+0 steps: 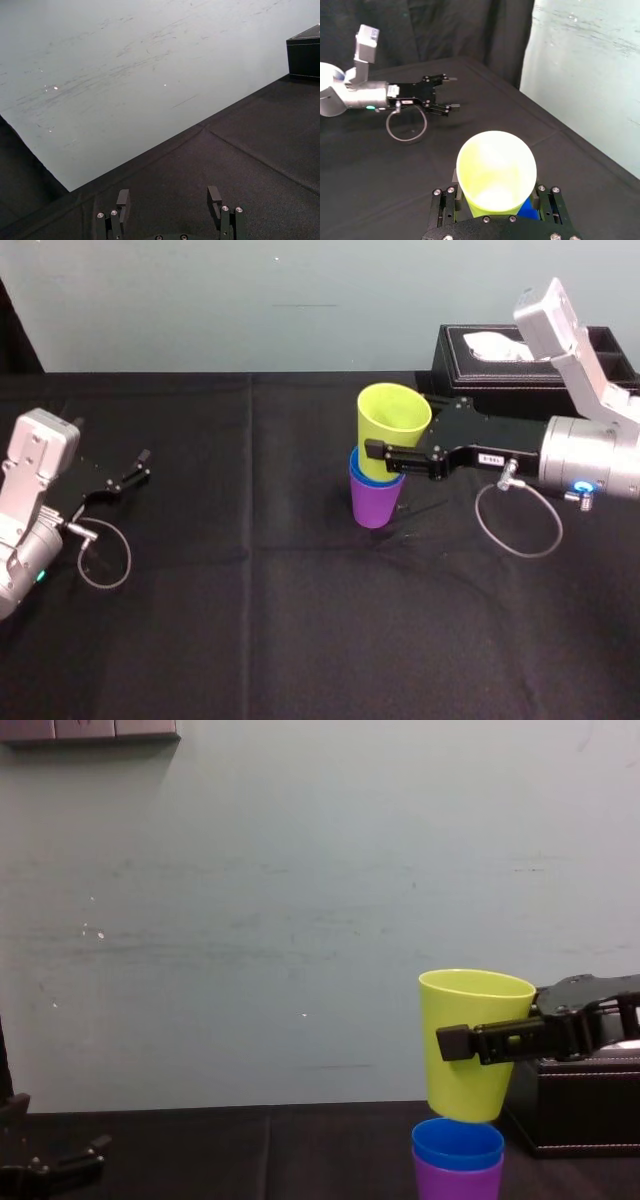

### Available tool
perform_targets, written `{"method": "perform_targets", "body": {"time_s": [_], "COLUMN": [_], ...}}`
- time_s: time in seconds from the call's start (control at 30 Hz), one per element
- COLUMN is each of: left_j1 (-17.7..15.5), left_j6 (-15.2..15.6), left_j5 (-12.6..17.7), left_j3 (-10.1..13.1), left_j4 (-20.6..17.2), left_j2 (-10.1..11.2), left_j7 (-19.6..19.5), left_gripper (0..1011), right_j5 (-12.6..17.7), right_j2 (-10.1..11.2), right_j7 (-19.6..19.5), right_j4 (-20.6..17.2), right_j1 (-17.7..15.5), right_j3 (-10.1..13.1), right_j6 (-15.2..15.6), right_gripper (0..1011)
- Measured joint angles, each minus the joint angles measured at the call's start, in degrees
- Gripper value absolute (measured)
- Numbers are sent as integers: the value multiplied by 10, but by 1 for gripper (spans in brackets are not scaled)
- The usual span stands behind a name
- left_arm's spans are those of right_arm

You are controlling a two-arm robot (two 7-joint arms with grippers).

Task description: Stack the three plastic cups sequentially using one hand.

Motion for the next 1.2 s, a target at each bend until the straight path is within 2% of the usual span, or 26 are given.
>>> {"method": "perform_targets", "body": {"time_s": [0.33, 0.73, 1.2], "left_j1": [0, 0, 0], "left_j6": [0, 0, 0], "left_j5": [0, 0, 0], "left_j3": [0, 0, 0], "left_j4": [0, 0, 0], "left_j2": [0, 0, 0], "left_j7": [0, 0, 0], "left_gripper": [1011, 1011, 1011], "right_j5": [-24, -45, -56], "right_j2": [-23, -47, -61], "right_j7": [-2, 10, 20], "right_j4": [48, 103, 134], "right_j1": [38, 66, 72], "right_j3": [-19, -37, -44], "right_j6": [4, 5, 0], "right_gripper": [728, 726, 728]}}
